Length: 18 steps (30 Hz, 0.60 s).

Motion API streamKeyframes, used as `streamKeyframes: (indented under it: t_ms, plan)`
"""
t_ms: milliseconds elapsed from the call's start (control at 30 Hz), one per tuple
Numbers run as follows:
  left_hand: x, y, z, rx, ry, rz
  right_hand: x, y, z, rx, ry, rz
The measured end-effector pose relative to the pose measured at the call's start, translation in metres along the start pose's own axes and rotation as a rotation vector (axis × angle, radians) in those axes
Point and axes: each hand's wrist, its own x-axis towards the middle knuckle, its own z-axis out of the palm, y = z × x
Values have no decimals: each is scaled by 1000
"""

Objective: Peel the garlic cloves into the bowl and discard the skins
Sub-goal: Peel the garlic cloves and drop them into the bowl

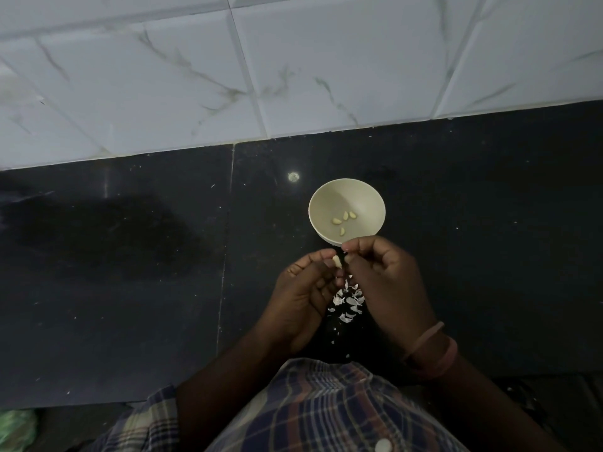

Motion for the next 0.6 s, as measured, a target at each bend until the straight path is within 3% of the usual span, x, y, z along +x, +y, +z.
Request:
streamKeyframes:
  t_ms: [233, 467, 600]
  plan:
    - [3, 1, -1, 55, 4, 23, -2, 3, -4, -256, -18, -151]
    - [6, -4, -6, 109, 70, 31, 5, 12, -4, -321, -21, -118]
    - [11, -4, -7, 114, 91, -7, 10, 26, -4, -208, -78, -37]
